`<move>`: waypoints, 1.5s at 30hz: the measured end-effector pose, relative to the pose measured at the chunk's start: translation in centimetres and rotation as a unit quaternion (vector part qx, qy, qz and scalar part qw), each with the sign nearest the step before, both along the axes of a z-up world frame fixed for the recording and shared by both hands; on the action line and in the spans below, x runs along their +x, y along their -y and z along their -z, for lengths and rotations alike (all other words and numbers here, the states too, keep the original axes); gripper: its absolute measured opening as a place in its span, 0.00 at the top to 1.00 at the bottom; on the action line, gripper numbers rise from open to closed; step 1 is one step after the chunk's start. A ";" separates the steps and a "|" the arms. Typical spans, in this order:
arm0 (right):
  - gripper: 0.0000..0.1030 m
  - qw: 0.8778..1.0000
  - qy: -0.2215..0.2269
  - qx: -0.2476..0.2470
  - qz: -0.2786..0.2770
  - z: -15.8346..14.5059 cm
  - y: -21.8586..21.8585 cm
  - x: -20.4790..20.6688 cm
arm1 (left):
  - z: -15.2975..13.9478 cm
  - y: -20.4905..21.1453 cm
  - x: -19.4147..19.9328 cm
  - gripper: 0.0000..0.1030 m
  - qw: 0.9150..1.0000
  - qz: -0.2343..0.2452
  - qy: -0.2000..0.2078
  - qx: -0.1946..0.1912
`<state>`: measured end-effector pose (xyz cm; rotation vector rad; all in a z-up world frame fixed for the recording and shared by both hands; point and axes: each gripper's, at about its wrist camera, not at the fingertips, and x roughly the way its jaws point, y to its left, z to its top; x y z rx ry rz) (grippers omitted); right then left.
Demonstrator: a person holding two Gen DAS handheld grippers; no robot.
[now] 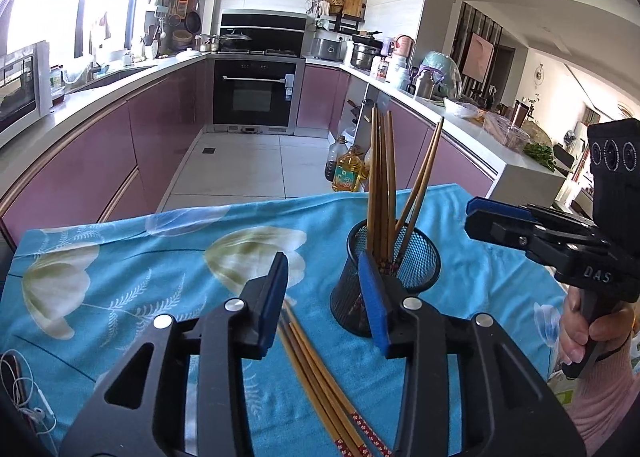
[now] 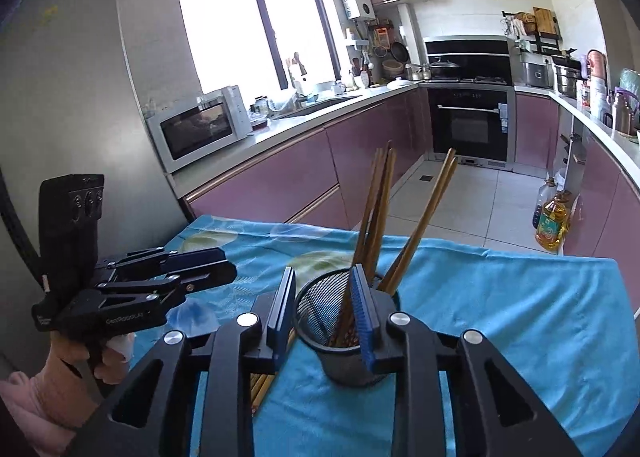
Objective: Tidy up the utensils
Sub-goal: 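Move both tools back over the remaining chopsticks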
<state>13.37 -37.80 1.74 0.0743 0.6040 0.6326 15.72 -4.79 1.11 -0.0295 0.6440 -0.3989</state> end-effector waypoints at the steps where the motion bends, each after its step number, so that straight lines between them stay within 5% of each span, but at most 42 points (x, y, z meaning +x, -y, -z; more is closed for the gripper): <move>1: 0.73 1.000 -0.004 -0.001 -0.008 0.4 -0.3 -0.5 | 0.4 -0.2 -0.5 0.64 1.000 -0.003 -0.001 0.001; 15: 0.71 0.987 -0.141 -0.060 -0.054 10.7 -6.2 -2.8 | 6.9 -3.4 -3.8 0.64 0.996 -0.046 -0.076 -0.005; 30: 0.71 0.986 -0.120 -0.107 -0.051 11.6 -8.5 -4.6 | 10.0 -2.8 -5.5 0.64 0.993 -0.036 -0.111 0.010; 45: 0.71 0.985 -0.137 -0.095 -0.035 11.8 -7.2 -3.9 | 11.4 -1.2 -5.4 0.64 0.992 -0.019 -0.124 0.030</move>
